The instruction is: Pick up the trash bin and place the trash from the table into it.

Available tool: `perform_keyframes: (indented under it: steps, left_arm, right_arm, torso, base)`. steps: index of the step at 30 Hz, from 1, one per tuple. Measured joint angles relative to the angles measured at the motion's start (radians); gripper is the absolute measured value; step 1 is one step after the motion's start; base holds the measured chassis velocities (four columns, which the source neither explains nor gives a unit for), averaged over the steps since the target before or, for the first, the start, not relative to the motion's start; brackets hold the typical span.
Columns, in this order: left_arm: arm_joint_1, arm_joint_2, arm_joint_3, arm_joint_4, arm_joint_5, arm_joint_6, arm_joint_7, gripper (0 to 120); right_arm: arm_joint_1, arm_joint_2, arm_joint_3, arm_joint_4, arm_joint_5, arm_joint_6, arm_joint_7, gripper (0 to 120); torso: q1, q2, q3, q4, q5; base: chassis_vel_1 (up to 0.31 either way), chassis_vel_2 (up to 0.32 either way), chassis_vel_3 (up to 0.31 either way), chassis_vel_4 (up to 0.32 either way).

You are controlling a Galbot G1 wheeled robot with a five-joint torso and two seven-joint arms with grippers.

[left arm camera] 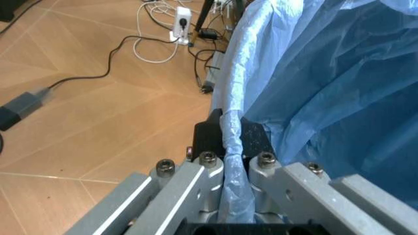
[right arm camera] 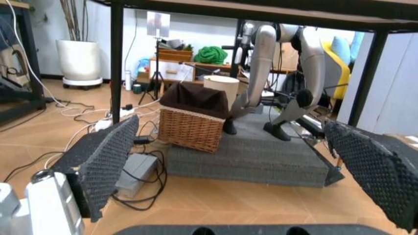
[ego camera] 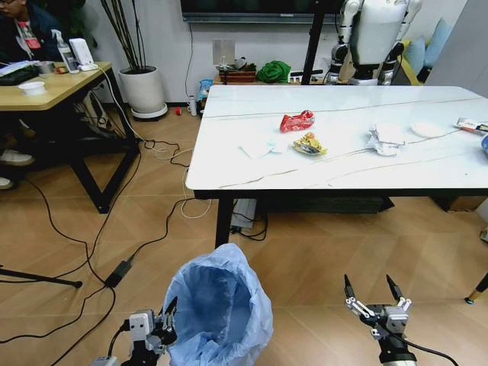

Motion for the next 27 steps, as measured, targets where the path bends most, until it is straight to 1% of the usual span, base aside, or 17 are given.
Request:
perform_keyframes:
  steps: [2, 9, 13, 16, 27]
  left_arm:
    - [0.001, 0.000, -0.001, 0.000, 0.002, 0.000, 0.000, 0]
    - [0.006, -0.009, 0.001, 0.000, 0.016, -0.004, 0.006, 0]
    - [0.005, -0.008, 0.001, 0.000, 0.016, -0.004, 0.006, 0]
    - [0.003, -0.010, 0.003, 0.001, 0.018, -0.005, 0.007, 0]
    - [0.005, -0.015, 0.000, -0.003, 0.020, -0.005, 0.007, 0]
  right_arm:
    - [0.000, -0.001, -0.001, 0.000, 0.000, 0.000, 0.000, 100]
    - [-0.001, -0.005, -0.007, 0.003, 0.000, -0.001, 0.000, 100]
    - [-0.002, -0.004, -0.007, 0.006, 0.000, -0.001, 0.000, 100]
    - [-0.007, -0.003, -0.005, 0.008, 0.000, 0.000, -0.001, 100]
    - [-0.012, -0.001, -0.005, 0.019, 0.000, 0.000, -0.001, 100]
  torso:
    - [0.002, 0.004, 0.002, 0.0000, 0.0000]
    - [0.015, 0.040, 0.025, 0.0000, 0.0000]
    - [0.020, 0.050, 0.031, 0.0000, 0.0000]
    - [0.027, 0.068, 0.042, 0.0000, 0.0000]
    - [0.044, 0.112, 0.069, 0.0000, 0.0000]
  base:
    - [0.000, 0.000, 0.000, 0.000]
    - [0.000, 0.000, 0.000, 0.000]
    - [0.000, 0.000, 0.000, 0.000]
    - [0.000, 0.000, 0.000, 0.000]
    - [0.000, 0.000, 0.000, 0.000]
